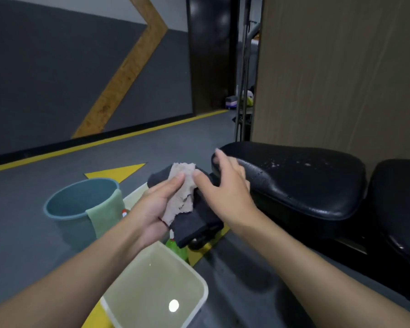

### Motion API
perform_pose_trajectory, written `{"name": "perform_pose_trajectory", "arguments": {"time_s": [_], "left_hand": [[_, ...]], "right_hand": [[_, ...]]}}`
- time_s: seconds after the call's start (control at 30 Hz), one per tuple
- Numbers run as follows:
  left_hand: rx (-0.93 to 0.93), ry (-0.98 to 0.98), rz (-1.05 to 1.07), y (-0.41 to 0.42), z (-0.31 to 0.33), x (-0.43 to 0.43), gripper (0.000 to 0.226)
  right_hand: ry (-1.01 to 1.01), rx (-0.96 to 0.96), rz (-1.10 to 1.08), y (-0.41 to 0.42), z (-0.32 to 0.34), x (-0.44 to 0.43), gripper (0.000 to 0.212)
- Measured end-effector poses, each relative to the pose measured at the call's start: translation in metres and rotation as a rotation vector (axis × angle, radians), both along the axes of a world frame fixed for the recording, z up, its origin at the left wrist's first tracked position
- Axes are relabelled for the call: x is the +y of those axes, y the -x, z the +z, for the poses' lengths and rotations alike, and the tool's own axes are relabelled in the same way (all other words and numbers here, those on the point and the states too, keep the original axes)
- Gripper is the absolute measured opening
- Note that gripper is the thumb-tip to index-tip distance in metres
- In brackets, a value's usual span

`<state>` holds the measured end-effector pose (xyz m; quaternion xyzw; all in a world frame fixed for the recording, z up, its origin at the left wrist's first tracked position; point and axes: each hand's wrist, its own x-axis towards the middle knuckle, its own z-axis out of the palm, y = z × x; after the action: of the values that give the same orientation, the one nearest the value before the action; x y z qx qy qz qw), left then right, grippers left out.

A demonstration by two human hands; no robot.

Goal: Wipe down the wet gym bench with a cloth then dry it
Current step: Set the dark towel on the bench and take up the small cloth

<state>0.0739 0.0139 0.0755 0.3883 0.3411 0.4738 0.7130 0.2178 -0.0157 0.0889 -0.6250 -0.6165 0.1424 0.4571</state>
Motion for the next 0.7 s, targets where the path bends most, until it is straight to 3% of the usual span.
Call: {"name": "perform_pose_trajectory", "arguments": {"time_s": [0.1,0.17,0.3,0.37,0.47,0.57,0.7], "left_hand": [[0.122,-0.142,0.07,-0.014,0.027,0.013,0.025],[0.203,-0.197,0.076,-0.027,0.049,0.024,0.026],[0.353,-0.207,0.064,-0.062,0.094,0.053,0.047],[0.41,-0.18,0.076,-0.082,0.119,0.058,0.053],[0.446,-0.204,0.161,-0.102,0.14,0.064,0.032],[0.435,-0.294,0.196,-0.106,0.141,0.077,0.008],[0.456,-0.534,0.292,-0.097,0.127,0.105,0.04]], "right_hand": [[0.136,-0.017,0.153,-0.003,0.036,0.027,0.101],[0.151,0.105,0.145,-0.013,0.06,0.044,0.105],[0.158,0.291,0.205,-0.053,0.103,0.069,0.03],[0.137,0.345,0.159,-0.073,0.118,0.073,0.021],[0.14,0.436,0.118,-0.097,0.127,0.072,0.01],[0.077,0.308,0.034,-0.116,0.122,0.073,0.011],[-0.233,-0.032,-0.095,-0.129,0.119,0.081,0.014]]}}
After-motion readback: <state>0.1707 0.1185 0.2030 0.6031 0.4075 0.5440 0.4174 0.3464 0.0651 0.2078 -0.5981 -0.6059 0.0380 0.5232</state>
